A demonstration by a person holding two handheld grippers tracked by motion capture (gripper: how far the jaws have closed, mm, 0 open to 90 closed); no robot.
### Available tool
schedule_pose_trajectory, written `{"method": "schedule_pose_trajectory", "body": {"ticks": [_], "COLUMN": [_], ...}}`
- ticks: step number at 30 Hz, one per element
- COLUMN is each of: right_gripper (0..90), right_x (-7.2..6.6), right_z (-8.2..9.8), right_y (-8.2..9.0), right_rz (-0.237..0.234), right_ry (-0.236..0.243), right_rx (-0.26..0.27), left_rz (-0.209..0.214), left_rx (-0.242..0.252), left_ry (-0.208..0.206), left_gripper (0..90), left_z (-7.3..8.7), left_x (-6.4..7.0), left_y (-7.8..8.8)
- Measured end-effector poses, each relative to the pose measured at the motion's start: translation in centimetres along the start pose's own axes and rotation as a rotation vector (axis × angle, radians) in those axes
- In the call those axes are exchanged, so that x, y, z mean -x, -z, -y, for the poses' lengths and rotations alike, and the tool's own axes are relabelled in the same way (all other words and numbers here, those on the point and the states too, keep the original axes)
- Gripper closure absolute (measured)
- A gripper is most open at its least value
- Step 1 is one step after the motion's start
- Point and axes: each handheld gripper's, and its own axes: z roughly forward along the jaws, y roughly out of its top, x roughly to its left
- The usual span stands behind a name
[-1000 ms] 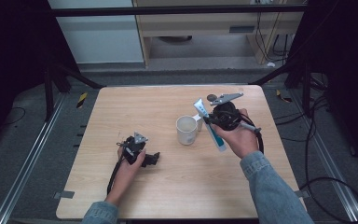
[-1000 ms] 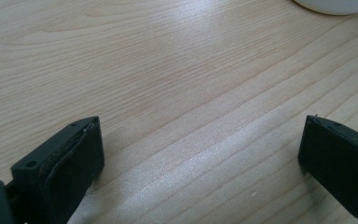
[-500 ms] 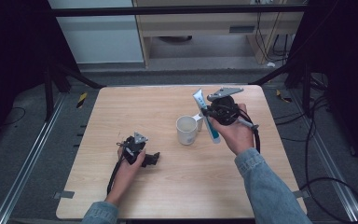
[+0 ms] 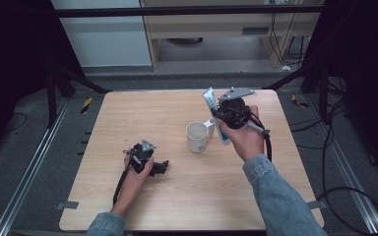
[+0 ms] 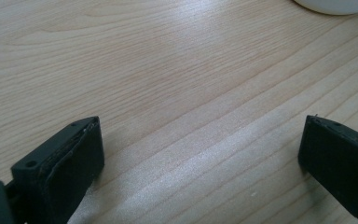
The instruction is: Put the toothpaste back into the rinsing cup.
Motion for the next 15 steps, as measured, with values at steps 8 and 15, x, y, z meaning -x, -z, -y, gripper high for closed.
{"method": "schedule_pose_trajectory", "body": {"ticks": [8,15], "right_gripper": [79.4,79.4], "right_x": [-0.2,-0.1], "right_z": [-0.6,-1.3], "right_y": [0.5,1.0], "right_rz": [0.025,0.049], "right_ry": [-0.004,-0.009], "right_rx": [0.052,0.089], "left_rz": [0.0,0.0], "left_rx": [-0.003,-0.005], "left_ry": [-0.003,-0.005], "left_gripper": [0.0,0.0], "left_z": [0.0,0.0], "left_x": [0.0,0.0], "left_y": [0.0,0.0]}}
